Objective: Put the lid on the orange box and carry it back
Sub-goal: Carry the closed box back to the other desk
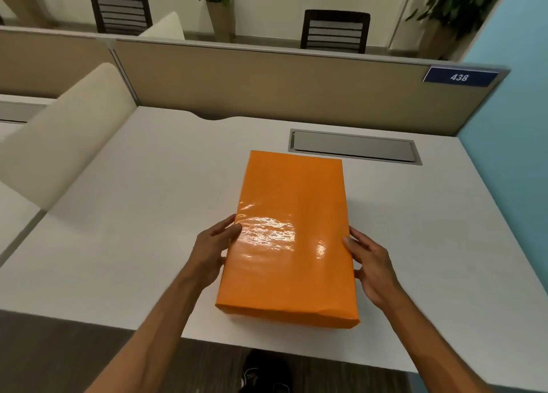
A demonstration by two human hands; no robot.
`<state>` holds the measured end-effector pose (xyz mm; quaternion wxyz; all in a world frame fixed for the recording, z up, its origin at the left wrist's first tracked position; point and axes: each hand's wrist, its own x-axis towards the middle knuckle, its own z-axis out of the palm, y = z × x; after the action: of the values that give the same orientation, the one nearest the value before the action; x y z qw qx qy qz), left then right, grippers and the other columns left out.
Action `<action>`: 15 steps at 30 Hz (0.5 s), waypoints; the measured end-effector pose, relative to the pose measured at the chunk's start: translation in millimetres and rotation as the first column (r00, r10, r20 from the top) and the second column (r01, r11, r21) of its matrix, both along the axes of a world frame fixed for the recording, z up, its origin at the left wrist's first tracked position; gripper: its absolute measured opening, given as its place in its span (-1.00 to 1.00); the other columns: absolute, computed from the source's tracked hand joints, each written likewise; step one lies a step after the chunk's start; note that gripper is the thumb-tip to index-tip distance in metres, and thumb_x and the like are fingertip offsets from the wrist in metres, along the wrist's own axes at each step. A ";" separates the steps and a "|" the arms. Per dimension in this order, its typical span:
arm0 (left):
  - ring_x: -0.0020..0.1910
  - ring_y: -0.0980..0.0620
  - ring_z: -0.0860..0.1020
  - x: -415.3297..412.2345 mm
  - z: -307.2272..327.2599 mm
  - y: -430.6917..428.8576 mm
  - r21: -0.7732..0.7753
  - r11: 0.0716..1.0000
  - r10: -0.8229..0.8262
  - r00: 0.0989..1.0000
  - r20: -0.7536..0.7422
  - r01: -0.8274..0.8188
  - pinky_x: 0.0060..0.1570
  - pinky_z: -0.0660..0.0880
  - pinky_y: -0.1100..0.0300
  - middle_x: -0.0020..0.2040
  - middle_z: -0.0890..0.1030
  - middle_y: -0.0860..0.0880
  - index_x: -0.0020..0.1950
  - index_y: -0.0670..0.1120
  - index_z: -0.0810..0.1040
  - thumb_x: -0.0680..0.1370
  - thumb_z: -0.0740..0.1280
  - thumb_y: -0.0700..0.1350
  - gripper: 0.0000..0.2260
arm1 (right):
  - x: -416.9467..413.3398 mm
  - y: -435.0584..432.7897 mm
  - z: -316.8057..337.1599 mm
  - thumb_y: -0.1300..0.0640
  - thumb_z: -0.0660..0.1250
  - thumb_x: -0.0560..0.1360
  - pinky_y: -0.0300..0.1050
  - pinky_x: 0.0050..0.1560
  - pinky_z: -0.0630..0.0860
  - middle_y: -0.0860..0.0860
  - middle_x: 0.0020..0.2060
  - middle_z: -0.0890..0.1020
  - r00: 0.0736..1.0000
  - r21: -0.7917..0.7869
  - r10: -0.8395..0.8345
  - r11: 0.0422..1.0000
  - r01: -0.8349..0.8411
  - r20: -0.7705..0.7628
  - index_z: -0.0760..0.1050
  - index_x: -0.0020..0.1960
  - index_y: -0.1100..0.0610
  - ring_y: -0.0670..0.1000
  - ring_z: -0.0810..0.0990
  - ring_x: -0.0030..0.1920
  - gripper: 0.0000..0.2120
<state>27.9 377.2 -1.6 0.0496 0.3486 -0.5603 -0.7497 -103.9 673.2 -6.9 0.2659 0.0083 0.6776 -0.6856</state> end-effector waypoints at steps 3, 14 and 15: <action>0.11 -0.08 0.65 3.4 -0.9 -1.2 0.009 1.000 0.017 1.000 -0.002 -0.017 0.06 0.59 -0.20 0.13 0.70 0.03 0.27 0.13 0.59 0.52 0.42 0.00 -0.69 | -2.7 -2.9 3.4 -0.04 0.40 0.48 0.06 -0.10 0.65 -0.08 0.17 0.67 1.000 -0.006 0.012 1.000 -0.012 -0.011 0.50 0.33 -0.12 0.05 0.65 0.14 -0.58; 0.09 -0.06 0.66 14.4 20.0 -48.0 -0.056 0.994 0.087 0.995 -0.042 -0.089 -0.12 0.64 -0.07 0.12 0.70 0.05 0.31 0.12 0.58 0.44 0.45 0.08 -0.57 | -19.2 -58.1 15.1 -0.06 0.45 0.43 -0.02 -0.21 0.66 -0.07 0.10 0.69 0.996 -0.026 0.080 0.996 -0.081 -0.048 0.53 0.29 -0.12 0.04 0.68 0.08 -0.57; 0.09 -0.06 0.66 15.0 22.0 -55.5 -0.062 0.994 0.092 0.995 -0.044 -0.095 -0.13 0.65 -0.08 0.13 0.70 0.05 0.32 0.11 0.57 0.42 0.46 0.09 -0.54 | -21.0 -66.6 16.3 -0.05 0.45 0.44 0.00 -0.20 0.66 -0.07 0.10 0.69 0.995 -0.027 0.086 0.996 -0.088 -0.050 0.53 0.29 -0.12 0.04 0.68 0.08 -0.58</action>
<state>43.0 321.7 20.5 0.1072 0.3571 -0.5659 -0.7353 -124.9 606.6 9.4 0.2790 -0.0418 0.6735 -0.6832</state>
